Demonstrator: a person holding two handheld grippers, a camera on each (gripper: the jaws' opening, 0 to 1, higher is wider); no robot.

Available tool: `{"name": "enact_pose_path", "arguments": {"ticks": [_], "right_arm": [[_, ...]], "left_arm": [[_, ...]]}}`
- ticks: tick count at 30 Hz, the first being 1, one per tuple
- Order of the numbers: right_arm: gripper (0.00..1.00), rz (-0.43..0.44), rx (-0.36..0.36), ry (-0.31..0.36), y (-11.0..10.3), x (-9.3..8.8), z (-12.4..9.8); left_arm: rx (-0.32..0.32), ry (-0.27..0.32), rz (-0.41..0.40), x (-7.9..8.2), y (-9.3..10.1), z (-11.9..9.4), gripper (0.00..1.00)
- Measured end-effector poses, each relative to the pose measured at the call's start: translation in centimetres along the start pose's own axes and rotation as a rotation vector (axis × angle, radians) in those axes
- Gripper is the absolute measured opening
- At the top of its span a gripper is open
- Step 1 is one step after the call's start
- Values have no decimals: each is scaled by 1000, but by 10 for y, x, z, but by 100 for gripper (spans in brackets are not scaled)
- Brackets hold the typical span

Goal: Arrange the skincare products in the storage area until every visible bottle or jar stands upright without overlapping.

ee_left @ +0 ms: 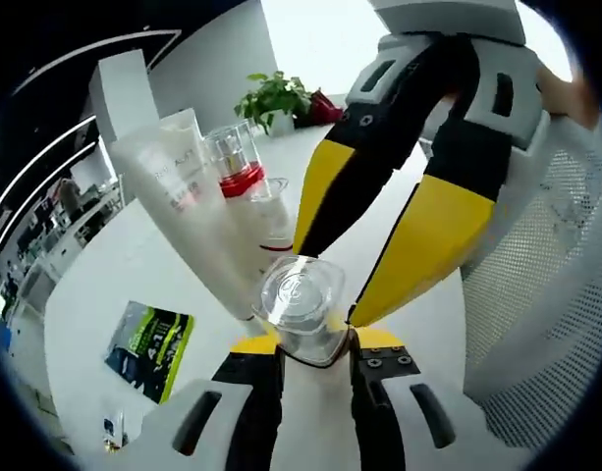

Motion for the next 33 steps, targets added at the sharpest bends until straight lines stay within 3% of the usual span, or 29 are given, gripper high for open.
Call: {"name": "enact_pose_path", "arguments": {"ticks": [2, 5, 15, 17, 19, 21, 25, 30, 33], "right_arm": [[16, -10, 0, -7, -1, -1, 0], [16, -31, 2, -23, -3, -2, 2], [14, -33, -17, -23, 1, -2, 1], [14, -17, -20, -19, 3, -2, 0], [13, -16, -28, -14, 4, -2, -1], [13, -15, -30, -22, 4, -3, -1], [16, -9, -27, -37, 4, -5, 0], [15, -9, -27, -58, 6, -8, -1], [15, -21, -16, -127, 9, -16, 1]], "left_arm": [[-1, -3, 18, 0, 0, 0, 30], [-18, 2, 122, 0, 2, 0, 31], [-53, -45, 160, -5, 1, -5, 29], [-52, -71, 186, -6, 3, -4, 24], [-58, -75, 210, -6, 7, -3, 11], [-68, -81, 224, -5, 9, -3, 7], [-55, -70, 238, -4, 9, -4, 13], [-48, -88, 239, -6, 4, -3, 11], [-46, -100, 232, -7, 3, -5, 11]]}}
Point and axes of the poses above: the point that each gripper's makers call its tool centre point, and the gripper's own axes: z roughly forward along the fingers, y roughly to its right, x roughly out of its top, the point moved 9 cm from there along -z, roughly backward along the fingers, and after that the axes turned 14 degrees about -y, right-handed, at the moved point
